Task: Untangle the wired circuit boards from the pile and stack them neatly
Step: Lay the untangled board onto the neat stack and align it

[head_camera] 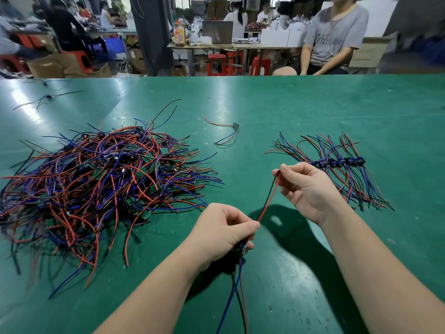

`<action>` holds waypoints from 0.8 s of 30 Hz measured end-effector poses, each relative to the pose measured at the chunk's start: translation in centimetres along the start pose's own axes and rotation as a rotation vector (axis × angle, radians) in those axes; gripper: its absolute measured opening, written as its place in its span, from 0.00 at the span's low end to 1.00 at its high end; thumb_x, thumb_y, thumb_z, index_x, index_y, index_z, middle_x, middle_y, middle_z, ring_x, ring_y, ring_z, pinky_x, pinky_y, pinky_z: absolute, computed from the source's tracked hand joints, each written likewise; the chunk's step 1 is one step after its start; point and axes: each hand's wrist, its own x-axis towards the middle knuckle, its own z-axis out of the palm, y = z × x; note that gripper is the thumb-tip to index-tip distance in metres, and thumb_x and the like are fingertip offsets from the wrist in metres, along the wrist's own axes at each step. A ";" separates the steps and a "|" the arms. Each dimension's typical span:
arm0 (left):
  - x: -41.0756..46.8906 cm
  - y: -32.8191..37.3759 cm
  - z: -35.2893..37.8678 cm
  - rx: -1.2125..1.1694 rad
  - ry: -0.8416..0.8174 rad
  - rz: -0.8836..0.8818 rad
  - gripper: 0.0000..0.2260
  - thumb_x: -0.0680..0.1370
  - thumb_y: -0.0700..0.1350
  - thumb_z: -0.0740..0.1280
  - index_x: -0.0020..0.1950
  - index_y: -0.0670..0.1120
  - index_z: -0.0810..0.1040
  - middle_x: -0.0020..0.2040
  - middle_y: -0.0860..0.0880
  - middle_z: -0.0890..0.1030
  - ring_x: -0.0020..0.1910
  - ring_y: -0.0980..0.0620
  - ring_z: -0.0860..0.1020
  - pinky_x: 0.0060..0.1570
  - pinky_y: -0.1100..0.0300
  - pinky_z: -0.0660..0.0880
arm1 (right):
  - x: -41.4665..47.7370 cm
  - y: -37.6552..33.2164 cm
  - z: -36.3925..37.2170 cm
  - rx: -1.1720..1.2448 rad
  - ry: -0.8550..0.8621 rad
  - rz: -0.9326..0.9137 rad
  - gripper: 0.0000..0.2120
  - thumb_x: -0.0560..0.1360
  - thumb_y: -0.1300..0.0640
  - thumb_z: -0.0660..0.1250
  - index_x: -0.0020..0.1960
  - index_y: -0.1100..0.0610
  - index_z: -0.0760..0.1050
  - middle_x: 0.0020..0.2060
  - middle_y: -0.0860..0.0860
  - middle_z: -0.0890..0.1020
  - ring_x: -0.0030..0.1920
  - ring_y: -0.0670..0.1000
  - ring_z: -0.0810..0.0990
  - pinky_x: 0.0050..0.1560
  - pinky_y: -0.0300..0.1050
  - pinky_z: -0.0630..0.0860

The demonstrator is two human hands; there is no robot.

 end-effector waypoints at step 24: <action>-0.4 0.5 0.2 -0.066 -0.013 0.007 0.06 0.73 0.38 0.72 0.37 0.40 0.80 0.29 0.48 0.80 0.25 0.54 0.79 0.26 0.66 0.73 | -0.3 -1.1 -0.7 0.024 -0.044 0.040 0.09 0.64 0.67 0.68 0.41 0.58 0.82 0.28 0.50 0.81 0.32 0.49 0.83 0.31 0.35 0.77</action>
